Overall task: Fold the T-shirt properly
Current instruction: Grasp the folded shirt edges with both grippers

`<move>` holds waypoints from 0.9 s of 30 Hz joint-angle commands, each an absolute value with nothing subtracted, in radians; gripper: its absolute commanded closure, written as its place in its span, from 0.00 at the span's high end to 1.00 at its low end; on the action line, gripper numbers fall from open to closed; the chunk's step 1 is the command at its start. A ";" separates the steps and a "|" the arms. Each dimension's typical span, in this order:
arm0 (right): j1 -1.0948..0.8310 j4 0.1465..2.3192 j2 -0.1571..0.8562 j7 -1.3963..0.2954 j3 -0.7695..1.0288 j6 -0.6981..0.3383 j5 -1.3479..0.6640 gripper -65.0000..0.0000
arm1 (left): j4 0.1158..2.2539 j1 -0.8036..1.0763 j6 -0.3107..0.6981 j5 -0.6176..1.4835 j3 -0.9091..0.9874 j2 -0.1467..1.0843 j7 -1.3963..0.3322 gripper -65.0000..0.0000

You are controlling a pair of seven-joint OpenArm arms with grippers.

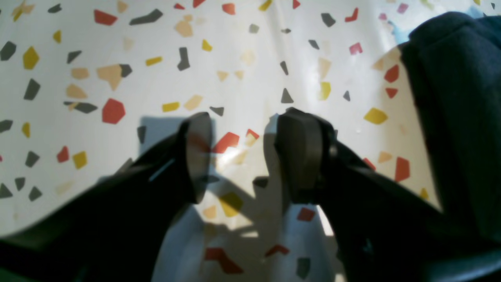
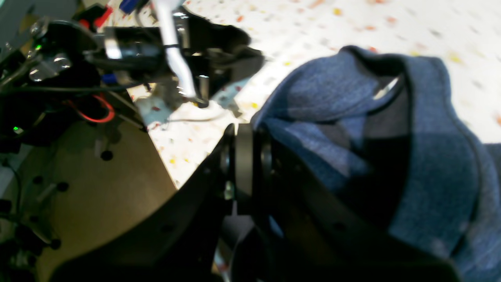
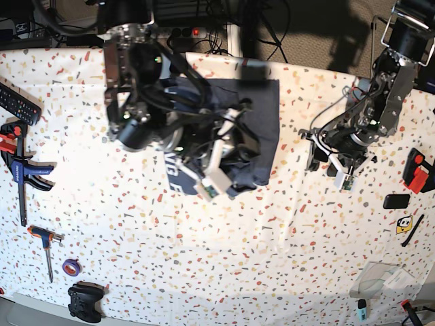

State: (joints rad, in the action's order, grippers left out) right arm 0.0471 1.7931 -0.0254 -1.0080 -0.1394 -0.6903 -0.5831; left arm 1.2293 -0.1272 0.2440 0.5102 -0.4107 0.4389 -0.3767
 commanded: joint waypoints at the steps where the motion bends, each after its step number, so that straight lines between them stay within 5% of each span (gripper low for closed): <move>1: 0.066 1.810 -0.049 -0.973 -0.154 -0.698 -0.594 0.00 | 1.219 -0.100 0.286 0.524 -0.425 0.426 -0.514 0.46; 7: 0.065 1.805 -0.151 -0.959 -0.223 -0.698 -0.569 0.00 | 1.219 -0.100 0.286 0.524 -0.425 0.424 -0.515 0.46; 16: 0.067 1.674 -0.157 -0.834 -0.244 -0.698 -0.468 0.00 | 1.219 -0.100 0.286 0.524 -0.425 0.424 -0.522 0.46; 21: 0.082 1.626 -0.157 -0.782 -0.249 -0.698 -0.564 0.39 | 1.219 -0.100 0.286 0.524 -0.425 0.424 -0.522 0.46; 27: 0.166 1.621 -0.157 -0.830 -0.321 -0.698 -0.685 0.40 | 1.219 -0.101 0.286 0.524 -0.425 0.424 -0.522 0.46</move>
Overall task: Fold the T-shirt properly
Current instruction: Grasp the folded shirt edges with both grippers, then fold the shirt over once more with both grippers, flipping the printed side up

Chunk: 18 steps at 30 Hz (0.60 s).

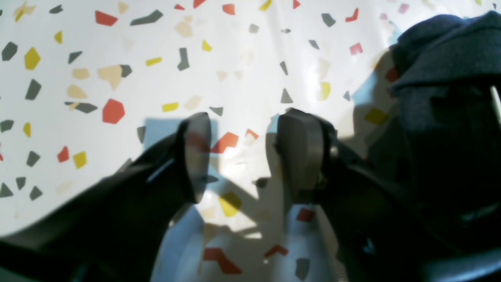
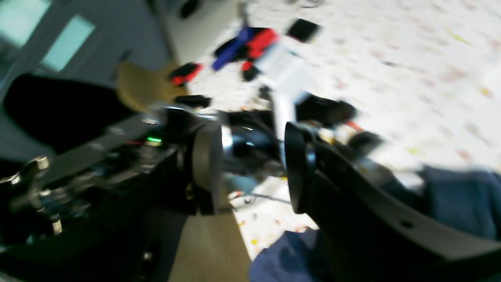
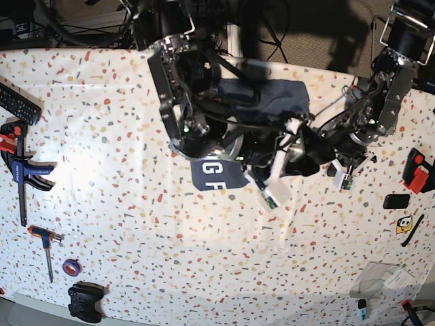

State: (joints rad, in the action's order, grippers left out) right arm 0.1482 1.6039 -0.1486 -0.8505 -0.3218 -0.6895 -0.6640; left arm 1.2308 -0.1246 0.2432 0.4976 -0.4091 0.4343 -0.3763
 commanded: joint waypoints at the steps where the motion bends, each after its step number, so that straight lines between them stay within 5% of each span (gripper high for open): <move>1: 0.185 1.621 -0.157 -0.851 -0.327 -0.698 -0.685 0.40 | 1.219 -0.101 0.286 0.524 -0.425 0.424 -0.522 0.46; 6: 0.272 1.621 -0.157 -0.927 -0.326 -0.698 -0.553 0.40 | 1.243 -0.102 0.285 0.529 -0.425 0.440 -0.529 0.45; 13: 0.302 1.621 -0.067 -0.943 -0.326 -0.698 -0.418 0.00 | 1.426 -0.091 0.285 0.603 -0.425 0.471 -0.601 0.45; 18: 0.302 1.621 0.034 -0.937 -0.261 -0.698 -0.419 0.00 | 1.583 -0.048 0.285 0.603 -0.389 0.480 -0.614 0.39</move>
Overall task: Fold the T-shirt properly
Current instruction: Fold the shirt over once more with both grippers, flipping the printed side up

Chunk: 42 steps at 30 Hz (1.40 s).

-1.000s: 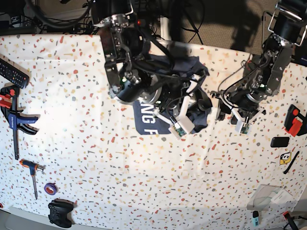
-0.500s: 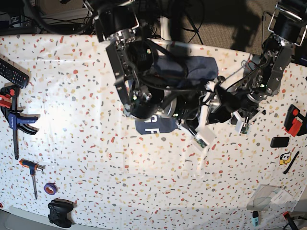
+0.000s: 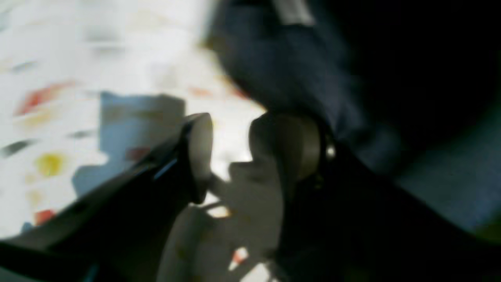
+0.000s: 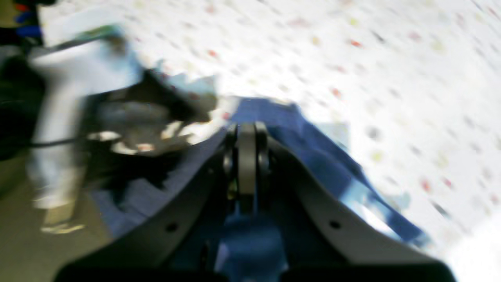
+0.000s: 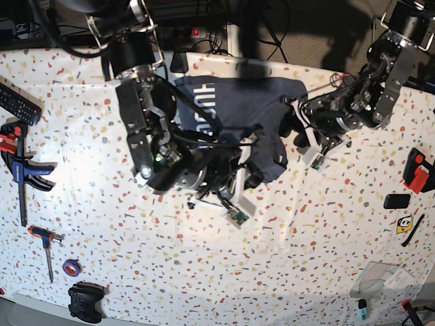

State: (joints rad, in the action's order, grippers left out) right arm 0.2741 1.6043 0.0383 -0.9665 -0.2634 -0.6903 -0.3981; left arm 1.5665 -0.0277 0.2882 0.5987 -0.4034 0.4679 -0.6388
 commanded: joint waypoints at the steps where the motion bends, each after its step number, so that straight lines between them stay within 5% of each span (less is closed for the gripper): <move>1: 0.302 1.621 0.052 -0.935 -0.236 -0.698 -0.423 0.00 | 1.610 -0.035 0.284 0.603 -0.376 0.480 -0.617 0.37; 14: 0.302 1.507 0.124 -0.817 -0.173 -0.698 -0.418 0.00 | 1.829 0.171 0.323 0.680 -0.187 0.464 -0.636 0.34; 26: 0.337 1.274 0.125 -0.765 -0.216 -0.698 -0.257 0.00 | 1.848 0.372 0.454 0.668 -0.200 0.242 -0.627 0.25; 42: 0.328 1.341 0.148 -0.802 -0.215 -0.688 -0.213 0.00 | 1.489 0.176 0.271 0.408 -0.209 0.187 -0.544 0.25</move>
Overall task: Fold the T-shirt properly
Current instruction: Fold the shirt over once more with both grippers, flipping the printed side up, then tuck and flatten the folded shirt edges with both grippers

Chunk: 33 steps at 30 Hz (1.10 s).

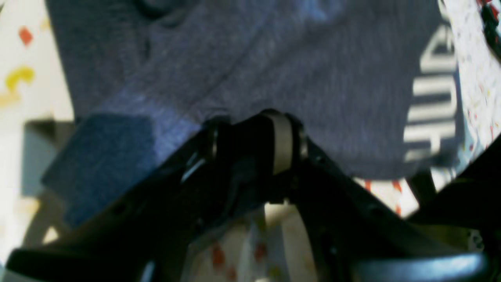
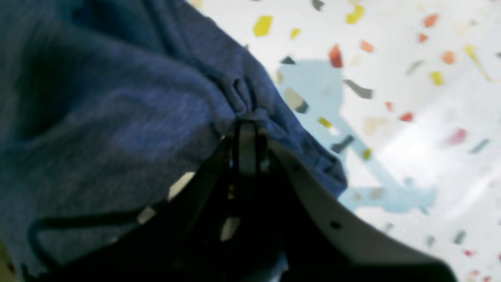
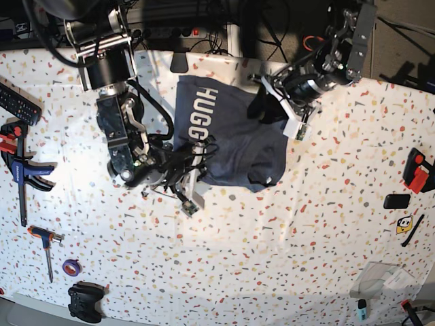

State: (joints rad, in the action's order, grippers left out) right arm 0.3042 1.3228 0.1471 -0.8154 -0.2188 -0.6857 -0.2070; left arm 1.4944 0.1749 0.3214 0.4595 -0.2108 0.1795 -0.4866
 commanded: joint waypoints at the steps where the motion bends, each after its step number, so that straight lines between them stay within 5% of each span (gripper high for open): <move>1: 0.328 1.360 0.153 -0.821 -0.215 -0.688 -0.213 0.00 | 1.452 0.152 0.271 0.408 -0.209 0.187 -0.537 0.25; 17: 0.065 1.601 0.202 -0.762 -0.216 -0.662 -0.213 0.00 | 1.050 -0.248 0.298 0.411 -0.210 0.180 -0.496 0.25; 33: 0.056 1.768 0.127 -0.762 -0.142 -0.615 -0.158 0.00 | 1.146 -0.365 0.375 0.537 -0.210 0.205 -0.698 0.24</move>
State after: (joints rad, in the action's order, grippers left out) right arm 0.0341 1.7466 0.1280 -0.7864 -0.1421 -0.6193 -0.1375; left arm 1.1248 -0.3367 0.3695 0.5217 -0.2153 0.2016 -0.7162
